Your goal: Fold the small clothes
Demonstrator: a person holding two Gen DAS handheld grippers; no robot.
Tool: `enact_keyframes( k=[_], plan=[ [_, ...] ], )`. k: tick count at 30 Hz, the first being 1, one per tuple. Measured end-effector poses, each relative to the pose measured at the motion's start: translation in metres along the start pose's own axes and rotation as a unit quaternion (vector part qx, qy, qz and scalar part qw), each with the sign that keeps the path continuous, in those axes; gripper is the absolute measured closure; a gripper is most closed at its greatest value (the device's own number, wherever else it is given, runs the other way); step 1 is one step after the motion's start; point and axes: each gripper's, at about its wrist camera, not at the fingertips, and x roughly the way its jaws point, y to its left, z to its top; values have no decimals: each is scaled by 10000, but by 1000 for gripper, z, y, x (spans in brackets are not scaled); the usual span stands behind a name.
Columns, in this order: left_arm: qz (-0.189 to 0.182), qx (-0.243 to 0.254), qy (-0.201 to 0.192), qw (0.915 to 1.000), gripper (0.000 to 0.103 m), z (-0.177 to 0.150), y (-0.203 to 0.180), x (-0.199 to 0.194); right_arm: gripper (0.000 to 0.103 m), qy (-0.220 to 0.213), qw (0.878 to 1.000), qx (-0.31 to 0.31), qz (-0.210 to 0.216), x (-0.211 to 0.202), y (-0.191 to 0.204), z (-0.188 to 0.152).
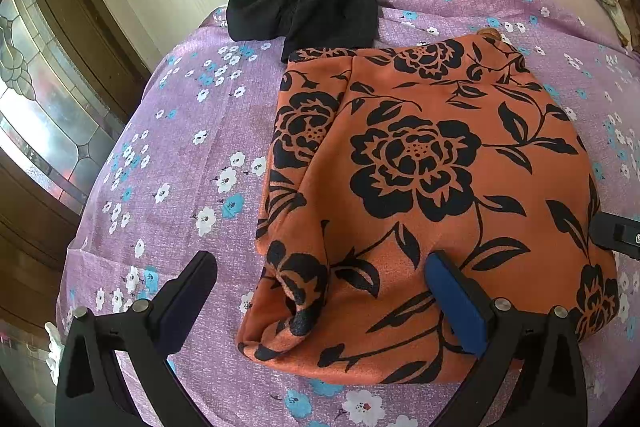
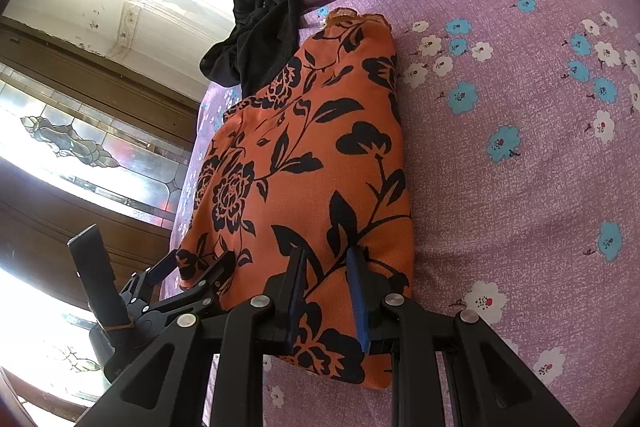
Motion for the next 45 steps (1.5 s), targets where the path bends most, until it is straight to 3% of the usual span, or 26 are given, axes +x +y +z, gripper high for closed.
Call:
enact_keyframes(
  k=[18,26,45],
  plan=[
    [-25,17,-11,10000,0,-1,0,1,78,10,10000,-58,8,0,0,-1],
    [163,276,-187,9993,0,-1,-7,-3,78,13,10000,-72,20,0,0,0],
    [-8,136,-61,9999,0,0,-1,0,78,95,9999,-111,46,-4,3,4]
  ],
)
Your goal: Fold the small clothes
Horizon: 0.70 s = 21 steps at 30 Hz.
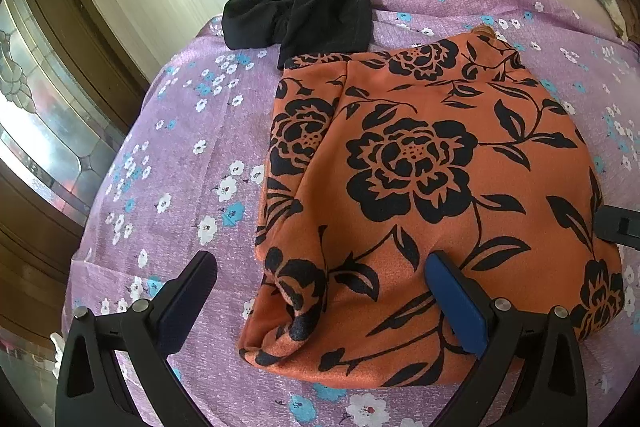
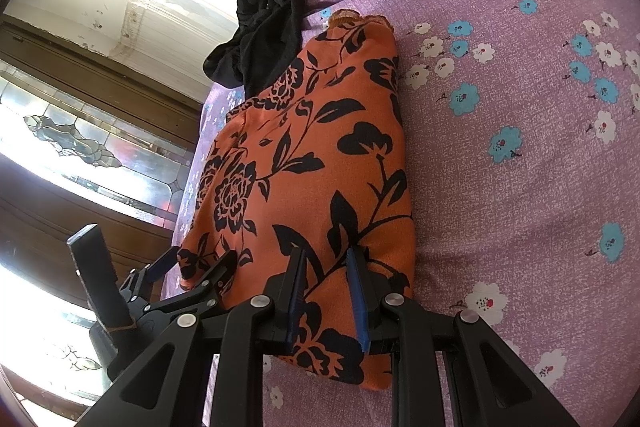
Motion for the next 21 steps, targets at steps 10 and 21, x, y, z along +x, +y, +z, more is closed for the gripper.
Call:
enact_keyframes(
  k=[10,21],
  plan=[
    [-278,-121,120,9995,0,1,6,5,77,-683,9960,376,-444,27,-5,117],
    [-422,-80,199,9989,0,5,10,10,75,-799,9873,1160,-738,73,-28,178]
  ],
)
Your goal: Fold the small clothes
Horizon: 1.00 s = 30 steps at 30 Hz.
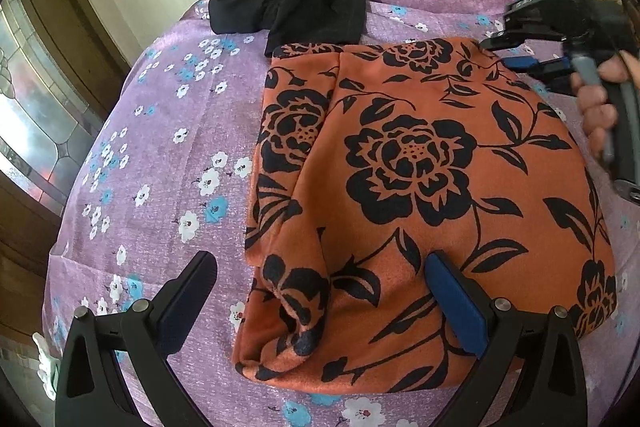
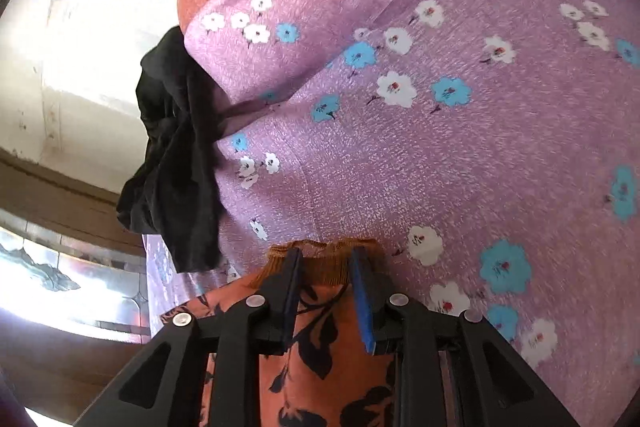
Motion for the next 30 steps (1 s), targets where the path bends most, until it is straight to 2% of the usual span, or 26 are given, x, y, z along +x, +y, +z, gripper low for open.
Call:
enact_keyframes(
  k=[3,7,8,9,10,11,14,15,17,19,26,28,30],
  plan=[
    [-3,-20,2,10000,0,-1,0,-1,74,-15,9994,-285,210,-30,8,-15],
    [26,-28,-29,10000,0,-7,-1,-5,71,105,9945,-991,315,-71,22,-63],
    [28,-25,-35,10000,0,-7,-1,-5,69,163,9929,-1146,280,-79,23,-79],
    [25,-29,-42,10000,0,-8,-1,-5,59,213,9917,-1249,236,-85,21,-91],
    [20,-35,-43,10000,0,-8,0,-5,44,278,9902,-1364,141,-88,19,-108],
    [16,-47,-40,10000,0,-8,0,-5,40,325,9896,-1401,92,-90,14,-121],
    [28,-80,-31,10000,0,-7,0,-5,39,703,9863,-1469,-268,-77,-10,-154],
    [38,-73,-32,10000,0,-7,-1,-5,38,766,9876,-1356,-202,-72,-20,-161],
    [77,-32,-59,9999,0,-9,-3,-5,38,497,9926,-1094,155,-81,-33,-167],
    [101,4,-72,9999,0,-9,-3,-6,38,458,9928,-1090,197,-88,-32,-165],
    [117,8,-63,9999,0,-2,-8,-4,38,-275,9837,-1745,331,-114,-8,-157],
    [147,21,-71,9999,0,0,-9,-4,38,-287,9828,-1747,526,-118,-8,-157],
    [187,46,-92,9998,0,0,-11,-4,40,-104,9818,-1787,631,-108,-4,-162]
  ],
)
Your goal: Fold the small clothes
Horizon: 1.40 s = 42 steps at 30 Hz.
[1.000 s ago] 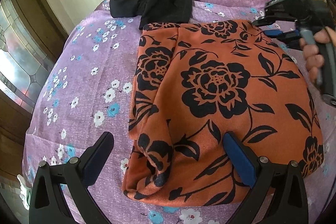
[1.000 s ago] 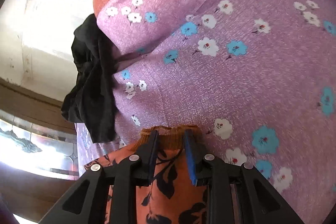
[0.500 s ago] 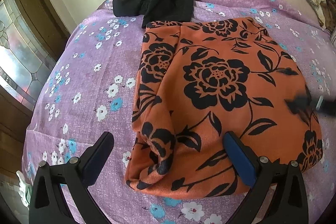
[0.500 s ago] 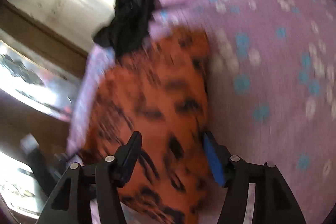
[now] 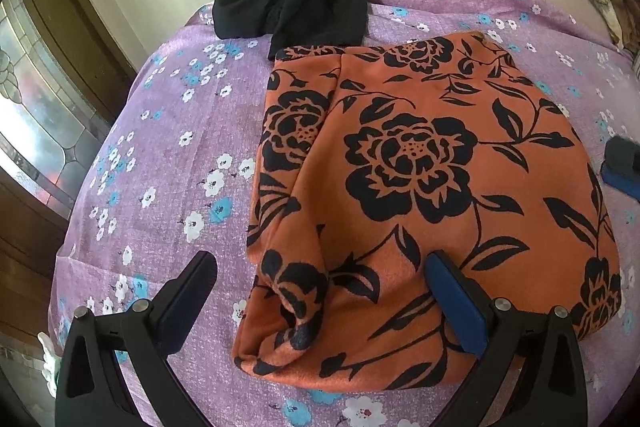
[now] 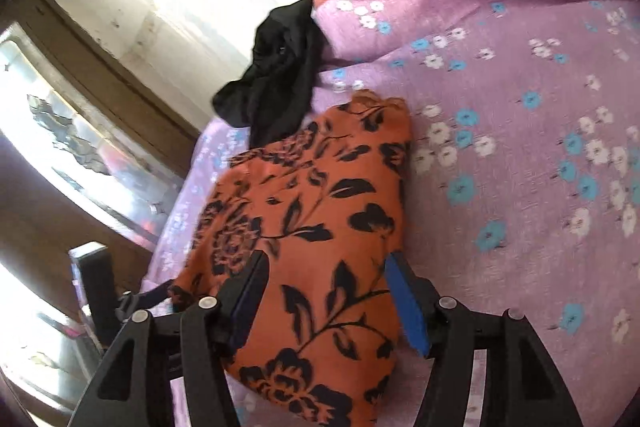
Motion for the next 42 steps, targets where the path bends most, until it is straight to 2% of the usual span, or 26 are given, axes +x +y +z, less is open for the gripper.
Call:
enact_keyframes(
  k=[4,12,15,18,22,23,25,26,27,30,36,42],
  plan=[
    [16,11,-26,10000,0,-1,1,-1,40,279,9988,-253,-308,21,5,-8],
    [157,61,-172,9997,0,0,5,-14,40,321,9990,-188,-258,10,7,-1],
    [169,-262,-361,9989,0,3,24,-23,40,170,9995,-205,-189,-2,8,3],
    [136,-1019,-382,9940,0,3,62,-25,40,-19,9996,-269,-84,-13,12,4],
    [213,-1874,-59,9820,0,-6,101,-9,40,245,9986,-249,405,-6,17,0],
    [237,-1916,134,9811,0,-9,102,1,40,427,9978,-170,472,3,16,-3],
    [299,-1678,483,9842,0,-13,94,18,43,915,9951,-29,374,27,9,-11],
    [413,-1490,600,9861,0,-14,87,24,46,901,9954,-63,331,30,8,-13],
    [539,-1362,582,9875,0,-14,81,25,51,829,9961,-120,290,29,9,-13],
    [694,-1193,344,9898,0,-10,76,13,51,911,9954,-157,240,27,13,-10],
    [705,-1242,-42,9897,0,-5,80,-7,51,917,9952,-230,244,31,9,-11],
    [785,-1356,-703,9851,0,6,82,-37,51,893,9950,-435,117,31,14,-14]
  ],
)
